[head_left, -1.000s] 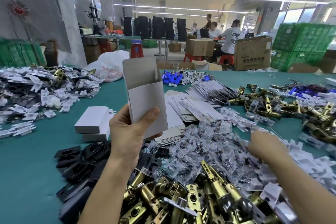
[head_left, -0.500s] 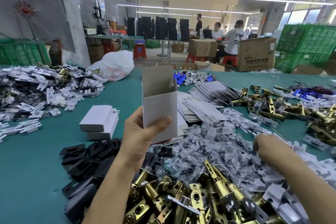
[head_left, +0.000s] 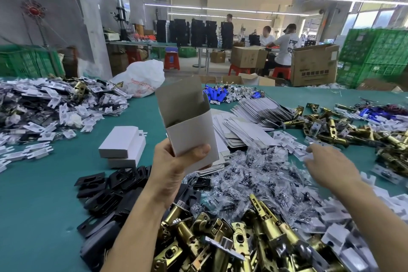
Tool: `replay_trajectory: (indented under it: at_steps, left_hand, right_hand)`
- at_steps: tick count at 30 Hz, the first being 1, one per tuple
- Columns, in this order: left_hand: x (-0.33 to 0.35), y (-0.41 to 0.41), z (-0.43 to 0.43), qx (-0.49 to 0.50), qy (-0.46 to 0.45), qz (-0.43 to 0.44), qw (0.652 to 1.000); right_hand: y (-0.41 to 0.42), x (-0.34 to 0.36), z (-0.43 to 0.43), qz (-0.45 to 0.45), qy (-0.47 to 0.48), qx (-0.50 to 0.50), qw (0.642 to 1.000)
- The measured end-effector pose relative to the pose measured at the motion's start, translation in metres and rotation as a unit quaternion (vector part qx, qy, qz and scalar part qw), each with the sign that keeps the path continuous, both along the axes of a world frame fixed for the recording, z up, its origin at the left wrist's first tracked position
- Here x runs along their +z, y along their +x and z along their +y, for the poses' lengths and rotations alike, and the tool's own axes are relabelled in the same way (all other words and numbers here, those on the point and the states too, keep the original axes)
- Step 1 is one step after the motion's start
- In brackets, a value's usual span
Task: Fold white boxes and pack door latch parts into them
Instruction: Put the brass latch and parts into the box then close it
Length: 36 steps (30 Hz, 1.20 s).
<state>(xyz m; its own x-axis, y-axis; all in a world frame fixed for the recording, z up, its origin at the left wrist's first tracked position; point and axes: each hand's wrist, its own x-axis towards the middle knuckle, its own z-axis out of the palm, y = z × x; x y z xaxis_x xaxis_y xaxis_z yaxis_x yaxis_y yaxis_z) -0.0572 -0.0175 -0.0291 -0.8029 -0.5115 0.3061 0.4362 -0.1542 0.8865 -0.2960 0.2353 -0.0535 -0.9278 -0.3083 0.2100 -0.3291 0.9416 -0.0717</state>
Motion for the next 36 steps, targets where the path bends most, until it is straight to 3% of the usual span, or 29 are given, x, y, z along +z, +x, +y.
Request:
replay_trajectory:
  at_steps: [2,5,8,10,12,14,15,17,22,24,28,32,36]
  left_hand:
    - [-0.001,0.0,0.0,0.0,-0.011,-0.017,1.0]
    - [-0.003,-0.001,0.002,-0.001,-0.033,-0.041,0.999]
    - [-0.004,-0.002,0.003,-0.01,-0.061,-0.052,0.997]
    - [-0.004,-0.002,0.004,-0.025,-0.084,-0.055,0.995]
    - [-0.004,-0.001,0.005,-0.027,-0.097,-0.055,0.993]
    - [-0.004,-0.002,0.005,-0.019,-0.105,-0.053,0.993]
    - [-0.003,-0.002,0.006,-0.018,-0.108,-0.053,0.993]
    - [-0.002,-0.002,0.007,-0.018,-0.114,-0.056,0.992]
    - [-0.002,0.0,0.008,-0.016,-0.106,-0.054,0.993]
    - [-0.002,0.0,0.007,-0.015,-0.095,-0.047,0.994]
    - [-0.001,0.001,0.007,-0.023,-0.06,-0.004,0.998]
    - [0.002,0.002,0.006,-0.032,-0.053,0.063,0.996]
    - [0.001,0.001,0.006,-0.027,-0.047,0.064,0.996]
  right_hand:
    - [0.011,0.009,-0.009,0.037,0.022,-0.006,0.999]
    - [0.027,0.023,-0.02,0.016,-0.003,0.01,1.0]
    - [0.046,0.042,-0.031,-0.08,-0.169,0.122,0.975]
    - [0.066,0.062,-0.041,-0.127,-0.349,0.183,0.91]
    - [0.09,0.084,-0.051,-0.176,-0.496,0.249,0.813]
    - [0.113,0.102,-0.061,-0.204,-0.558,0.334,0.732]
    - [0.125,0.108,-0.067,-0.199,-0.559,0.373,0.713]
    - [0.142,0.115,-0.08,-0.153,-0.525,0.426,0.721]
    - [0.151,0.116,-0.109,0.047,-0.368,0.438,0.819]
    - [0.148,0.116,-0.111,0.108,-0.312,0.434,0.838]
    - [0.157,0.123,-0.114,0.176,-0.258,0.461,0.831]
    - [0.166,0.135,-0.114,0.19,-0.286,0.487,0.803]
    - [0.165,0.14,-0.111,0.203,-0.237,0.499,0.808]
